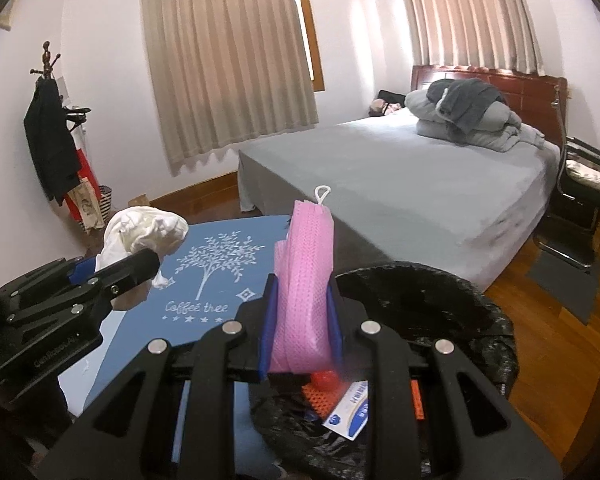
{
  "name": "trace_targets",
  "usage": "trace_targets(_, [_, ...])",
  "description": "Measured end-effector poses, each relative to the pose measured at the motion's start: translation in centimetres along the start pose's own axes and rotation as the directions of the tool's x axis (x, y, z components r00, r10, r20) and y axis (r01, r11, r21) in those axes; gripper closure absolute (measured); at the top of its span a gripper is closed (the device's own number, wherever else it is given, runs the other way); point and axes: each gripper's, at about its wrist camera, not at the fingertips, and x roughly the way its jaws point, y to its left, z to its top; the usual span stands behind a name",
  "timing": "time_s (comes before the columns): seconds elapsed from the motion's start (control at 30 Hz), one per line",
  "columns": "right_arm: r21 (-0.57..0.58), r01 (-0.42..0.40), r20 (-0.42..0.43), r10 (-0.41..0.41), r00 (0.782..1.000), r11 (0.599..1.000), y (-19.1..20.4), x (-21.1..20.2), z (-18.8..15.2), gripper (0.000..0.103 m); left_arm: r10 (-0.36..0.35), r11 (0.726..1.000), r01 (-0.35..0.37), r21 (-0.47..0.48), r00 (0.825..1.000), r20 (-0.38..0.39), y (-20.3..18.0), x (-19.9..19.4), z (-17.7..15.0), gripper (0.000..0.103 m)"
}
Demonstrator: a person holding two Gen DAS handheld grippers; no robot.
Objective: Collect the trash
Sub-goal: 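Carry the white tissue and pink pouch over the bin with both tools, then open both tools to drop the tissue and pouch into the bin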
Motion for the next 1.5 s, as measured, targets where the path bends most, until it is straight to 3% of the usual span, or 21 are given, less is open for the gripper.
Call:
trace_targets(0.77, [0.074,0.135,-0.005,-0.135,0.991,0.988,-6.4,-1.1,-1.6,0.081,-0.119,0.99,0.121,0.075,0.992,-0.039,-6.0,4.5,0.5,0.07])
trace_targets(1.5, [0.119,0.19,-0.083,-0.181,0.98,0.975,-10.7,2.9,-2.8,0.081,-0.15,0.983,0.161,0.091,0.982,-0.116,-7.7,10.9,-0.4,0.07])
